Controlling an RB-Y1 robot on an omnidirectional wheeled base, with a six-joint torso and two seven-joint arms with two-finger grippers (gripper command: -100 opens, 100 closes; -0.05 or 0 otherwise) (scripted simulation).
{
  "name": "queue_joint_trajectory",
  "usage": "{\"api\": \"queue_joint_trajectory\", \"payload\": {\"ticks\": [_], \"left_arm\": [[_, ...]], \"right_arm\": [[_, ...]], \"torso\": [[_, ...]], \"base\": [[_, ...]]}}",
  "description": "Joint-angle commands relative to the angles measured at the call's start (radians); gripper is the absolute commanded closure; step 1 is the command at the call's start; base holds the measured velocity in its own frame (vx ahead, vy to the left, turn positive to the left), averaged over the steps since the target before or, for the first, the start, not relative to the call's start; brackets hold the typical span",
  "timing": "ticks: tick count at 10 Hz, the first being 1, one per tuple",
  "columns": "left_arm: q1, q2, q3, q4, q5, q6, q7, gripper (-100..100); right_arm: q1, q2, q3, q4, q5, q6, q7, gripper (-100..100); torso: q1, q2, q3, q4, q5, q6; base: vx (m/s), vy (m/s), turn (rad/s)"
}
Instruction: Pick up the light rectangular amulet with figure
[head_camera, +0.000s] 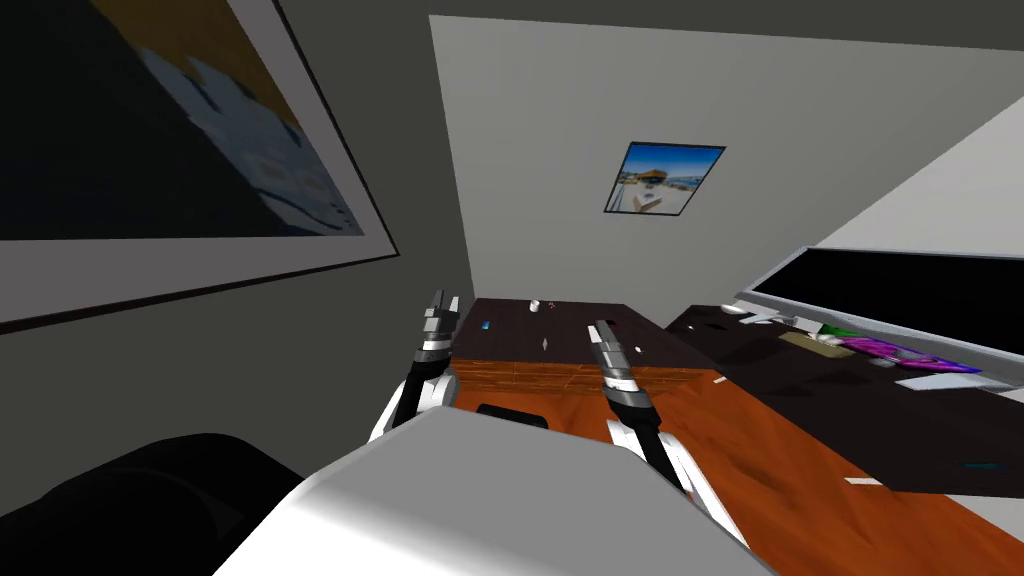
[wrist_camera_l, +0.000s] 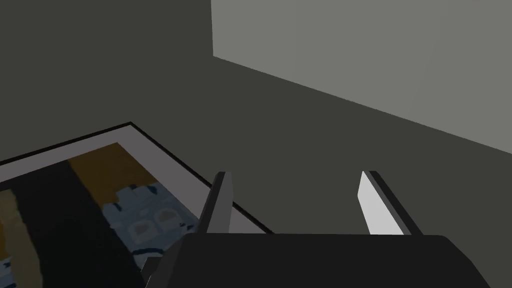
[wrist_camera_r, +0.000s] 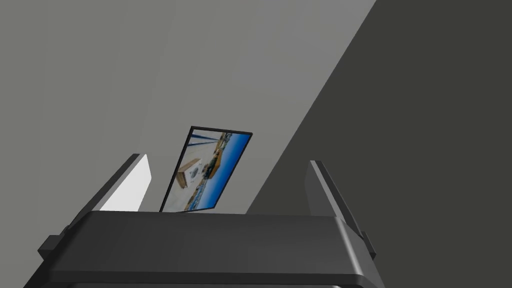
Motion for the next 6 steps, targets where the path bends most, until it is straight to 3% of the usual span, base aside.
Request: {"api": "queue_joint_trajectory", "payload": {"ticks": [1,4,5,6], "left_arm": [[0.0,0.0,0.0,0.0,0.0,0.0,0.0,0],[0.0,0.0,0.0,0.0,0.0,0.0,0.0,0],[0.0,0.0,0.0,0.0,0.0,0.0,0.0,0],[0.0,0.0,0.0,0.0,0.0,0.0,0.0,0]], "right_arm": [[0.012,-0.013,0.003,0.027,0.05,-0.006,-0.042,-100],[0.02,-0.027,0.003,0.05,0.135,-0.008,-0.083,-100],[0.029,-0.042,0.004,0.075,0.167,-0.011,-0.126,-100],[0.029,-0.042,0.004,0.075,0.196,-0.011,-0.126,-100]], "torso": [[0.0,0.0,0.0,0.0,0.0,0.0],[0.0,0.0,0.0,0.0,0.0,-0.001],[0.0,0.0,0.0,0.0,0.0,0.0],[-0.001,0.001,0.0,0.0,0.0,0.0]], "base": [[-0.012,-0.07,0.295],[-0.028,-0.064,0.196],[-0.045,-0.081,0.434],[-0.037,-0.068,0.01]]}}
